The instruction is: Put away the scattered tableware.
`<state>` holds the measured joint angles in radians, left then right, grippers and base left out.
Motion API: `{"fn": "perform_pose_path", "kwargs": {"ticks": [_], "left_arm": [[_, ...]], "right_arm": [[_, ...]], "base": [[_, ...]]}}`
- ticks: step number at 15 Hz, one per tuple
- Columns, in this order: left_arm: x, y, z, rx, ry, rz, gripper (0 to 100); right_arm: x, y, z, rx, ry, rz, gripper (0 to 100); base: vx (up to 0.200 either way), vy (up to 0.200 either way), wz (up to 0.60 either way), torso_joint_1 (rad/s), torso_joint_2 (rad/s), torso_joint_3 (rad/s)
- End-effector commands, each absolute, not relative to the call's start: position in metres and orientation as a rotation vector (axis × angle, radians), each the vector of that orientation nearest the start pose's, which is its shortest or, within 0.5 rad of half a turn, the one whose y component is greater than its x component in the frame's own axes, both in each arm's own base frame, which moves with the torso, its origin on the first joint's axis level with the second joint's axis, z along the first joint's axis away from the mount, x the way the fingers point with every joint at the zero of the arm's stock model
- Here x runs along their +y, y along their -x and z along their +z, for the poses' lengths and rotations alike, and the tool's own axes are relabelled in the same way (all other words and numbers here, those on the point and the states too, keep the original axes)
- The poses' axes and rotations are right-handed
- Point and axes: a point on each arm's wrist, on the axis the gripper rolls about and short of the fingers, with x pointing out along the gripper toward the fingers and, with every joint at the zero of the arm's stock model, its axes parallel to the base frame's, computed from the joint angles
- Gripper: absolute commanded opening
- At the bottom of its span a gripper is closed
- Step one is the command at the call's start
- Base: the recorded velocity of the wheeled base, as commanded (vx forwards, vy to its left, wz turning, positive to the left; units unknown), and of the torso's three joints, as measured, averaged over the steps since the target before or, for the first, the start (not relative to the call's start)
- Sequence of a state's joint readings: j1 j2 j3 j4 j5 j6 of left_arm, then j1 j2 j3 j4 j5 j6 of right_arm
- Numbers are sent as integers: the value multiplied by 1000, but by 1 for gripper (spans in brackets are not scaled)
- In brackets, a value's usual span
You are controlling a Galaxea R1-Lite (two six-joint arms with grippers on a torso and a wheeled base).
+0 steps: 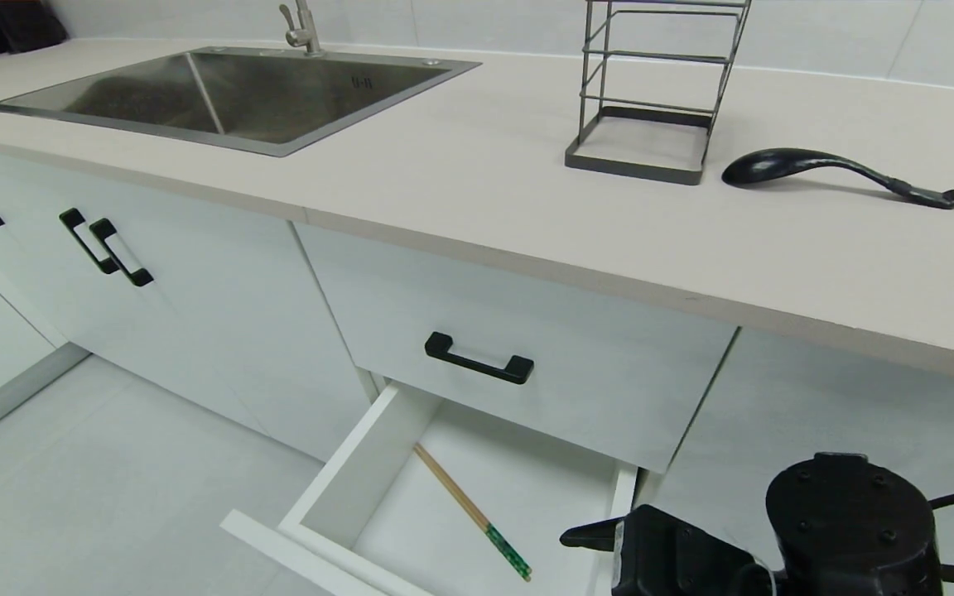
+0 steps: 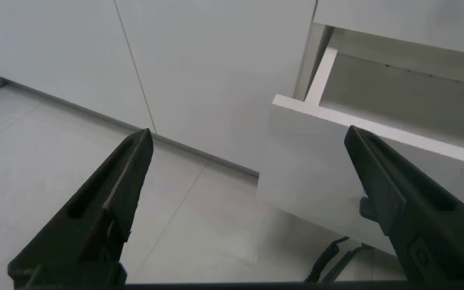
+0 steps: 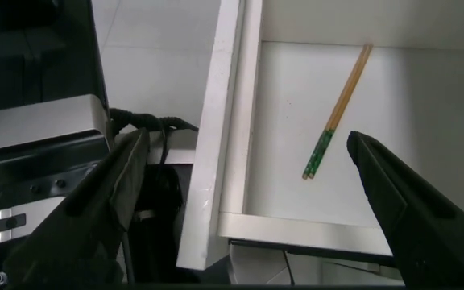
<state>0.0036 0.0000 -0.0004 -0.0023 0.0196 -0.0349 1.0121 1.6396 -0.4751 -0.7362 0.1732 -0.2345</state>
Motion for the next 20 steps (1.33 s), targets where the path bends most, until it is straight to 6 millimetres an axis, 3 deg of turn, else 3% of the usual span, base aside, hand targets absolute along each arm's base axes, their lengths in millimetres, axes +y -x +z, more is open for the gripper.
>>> {"fn": "perform_pose_path", "kwargs": {"ticks": [1,11,14,19,20], "left_arm": [[0,23,76,-4,35,24,100],[0,23,76,-4,35,24,100],[0,23,76,-4,35,24,100],[0,23,76,-4,35,24,100],[0,23,76,-4,35,24,100]], "right_arm": [[216,-130,126,278,390,1217,100],[220,-126,129,262,388,1236,100],[227,-130,136,234,377,1239,100],[237,-140,147,239,374,1225,100],[240,-153,155,246,369,1193,100]], "base": [[0,0,0,246,-22,-110],[0,0,0,222,-491,-199],[0,0,0,118,-482,-224],[0,0,0,367,-494,-237],[0,0,0,281,-515,-232]]}}
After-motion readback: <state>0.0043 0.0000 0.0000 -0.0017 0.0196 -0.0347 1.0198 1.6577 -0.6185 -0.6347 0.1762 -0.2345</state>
